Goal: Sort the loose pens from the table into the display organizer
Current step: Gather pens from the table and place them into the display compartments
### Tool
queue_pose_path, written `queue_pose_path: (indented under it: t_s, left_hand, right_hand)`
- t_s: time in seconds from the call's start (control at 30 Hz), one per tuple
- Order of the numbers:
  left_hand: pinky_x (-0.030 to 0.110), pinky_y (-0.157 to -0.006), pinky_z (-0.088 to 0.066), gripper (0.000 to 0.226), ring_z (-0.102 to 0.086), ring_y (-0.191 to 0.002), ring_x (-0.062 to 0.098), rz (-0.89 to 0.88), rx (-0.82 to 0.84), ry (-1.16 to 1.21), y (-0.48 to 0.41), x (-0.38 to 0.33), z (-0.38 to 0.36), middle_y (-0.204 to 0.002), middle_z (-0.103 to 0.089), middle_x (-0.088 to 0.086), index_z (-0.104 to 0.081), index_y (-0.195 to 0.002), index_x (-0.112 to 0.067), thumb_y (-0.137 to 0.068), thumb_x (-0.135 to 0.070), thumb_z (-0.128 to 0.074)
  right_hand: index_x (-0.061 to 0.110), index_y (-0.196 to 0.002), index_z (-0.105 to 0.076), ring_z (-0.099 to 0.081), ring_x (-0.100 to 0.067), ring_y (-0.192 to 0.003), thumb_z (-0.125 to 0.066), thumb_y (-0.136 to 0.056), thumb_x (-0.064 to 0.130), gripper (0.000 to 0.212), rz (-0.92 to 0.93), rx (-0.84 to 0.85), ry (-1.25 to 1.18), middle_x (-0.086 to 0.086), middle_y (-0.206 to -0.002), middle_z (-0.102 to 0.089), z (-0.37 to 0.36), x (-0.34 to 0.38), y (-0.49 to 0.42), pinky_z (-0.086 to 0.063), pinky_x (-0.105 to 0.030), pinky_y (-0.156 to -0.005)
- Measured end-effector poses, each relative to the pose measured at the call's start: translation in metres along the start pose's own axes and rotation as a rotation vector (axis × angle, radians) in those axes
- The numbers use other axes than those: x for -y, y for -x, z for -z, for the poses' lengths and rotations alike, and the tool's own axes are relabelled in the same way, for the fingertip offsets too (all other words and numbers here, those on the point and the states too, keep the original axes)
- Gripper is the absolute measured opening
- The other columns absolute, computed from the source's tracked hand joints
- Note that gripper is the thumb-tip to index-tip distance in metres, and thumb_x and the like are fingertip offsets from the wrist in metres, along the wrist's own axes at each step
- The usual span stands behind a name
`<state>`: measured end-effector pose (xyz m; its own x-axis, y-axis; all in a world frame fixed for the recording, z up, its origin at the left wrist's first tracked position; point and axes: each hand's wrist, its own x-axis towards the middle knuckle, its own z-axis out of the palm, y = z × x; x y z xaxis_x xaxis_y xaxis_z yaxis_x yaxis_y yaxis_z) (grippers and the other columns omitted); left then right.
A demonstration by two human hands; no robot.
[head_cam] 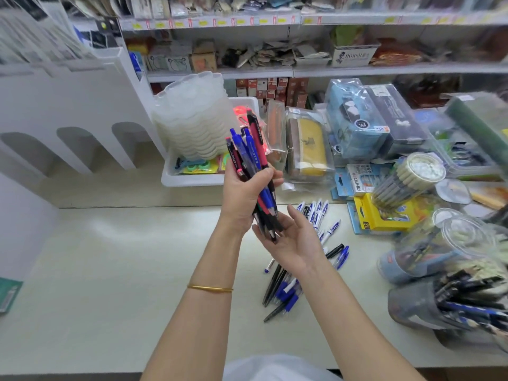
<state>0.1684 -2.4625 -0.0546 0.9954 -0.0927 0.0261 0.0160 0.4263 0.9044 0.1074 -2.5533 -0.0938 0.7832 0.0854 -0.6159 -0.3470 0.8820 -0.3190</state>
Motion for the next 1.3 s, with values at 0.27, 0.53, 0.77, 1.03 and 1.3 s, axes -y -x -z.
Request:
queue_pose_path:
  t_s: [0.27, 0.53, 0.77, 1.03, 1.3]
  left_hand:
    - [0.035, -0.071, -0.057, 0.045, -0.064, -0.081, 0.030, -0.007, -0.069, -0.112, 0.006, -0.002, -0.010, -0.086, -0.065, 0.004, -0.051, -0.104, -0.020, -0.065, -0.004, -0.069]
    - [0.040, -0.072, -0.054, 0.039, -0.060, -0.076, 0.022, -0.222, -0.027, -0.309, 0.008, -0.007, -0.014, -0.088, -0.059, 0.021, -0.049, -0.112, 0.000, -0.076, 0.001, -0.065]
    - [0.024, -0.087, -0.053, 0.061, -0.066, -0.104, 0.012, -0.192, 0.019, -0.319, 0.023, 0.006, -0.019, -0.110, -0.067, 0.004, -0.051, -0.122, -0.014, -0.069, 0.010, -0.069]
    - [0.023, -0.082, -0.054, 0.050, -0.070, -0.091, 0.007, -0.091, -0.099, -0.278, 0.027, 0.017, -0.020, -0.093, -0.071, -0.001, -0.060, -0.115, -0.001, -0.067, -0.002, -0.076]
    - [0.039, -0.087, -0.057, 0.053, -0.071, -0.095, 0.021, -0.054, -0.074, -0.210, 0.032, 0.017, -0.022, -0.096, -0.074, 0.009, -0.061, -0.113, 0.002, -0.062, -0.003, -0.073]
  right_hand:
    - [0.006, -0.085, -0.060, -0.060, -0.025, -0.079, -0.053, -0.093, 0.023, 0.020, 0.117, 0.039, 0.057, -0.011, -0.083, -0.058, -0.009, 0.005, -0.005, -0.047, -0.039, -0.088]
    - [0.007, -0.111, -0.066, -0.062, -0.034, -0.110, -0.052, -0.094, 0.044, 0.043, 0.000, 0.019, 0.108, -0.013, -0.118, -0.062, -0.009, 0.004, 0.003, -0.053, -0.052, -0.087]
    - [0.009, -0.100, -0.075, -0.069, -0.017, -0.100, -0.050, -0.093, 0.028, 0.032, 0.097, 0.195, -0.029, -0.007, -0.110, -0.071, -0.030, 0.014, -0.003, -0.052, -0.027, -0.090]
    - [0.006, -0.113, -0.069, -0.066, -0.022, -0.108, -0.061, -0.088, 0.020, 0.030, 0.147, 0.120, -0.054, -0.011, -0.114, -0.070, -0.031, 0.009, -0.010, -0.043, -0.037, -0.106]
    - [0.005, -0.088, -0.078, -0.072, -0.022, -0.089, -0.061, -0.076, 0.020, 0.026, 0.066, 0.175, -0.125, -0.011, -0.101, -0.073, -0.033, 0.011, 0.004, -0.056, -0.033, -0.085]
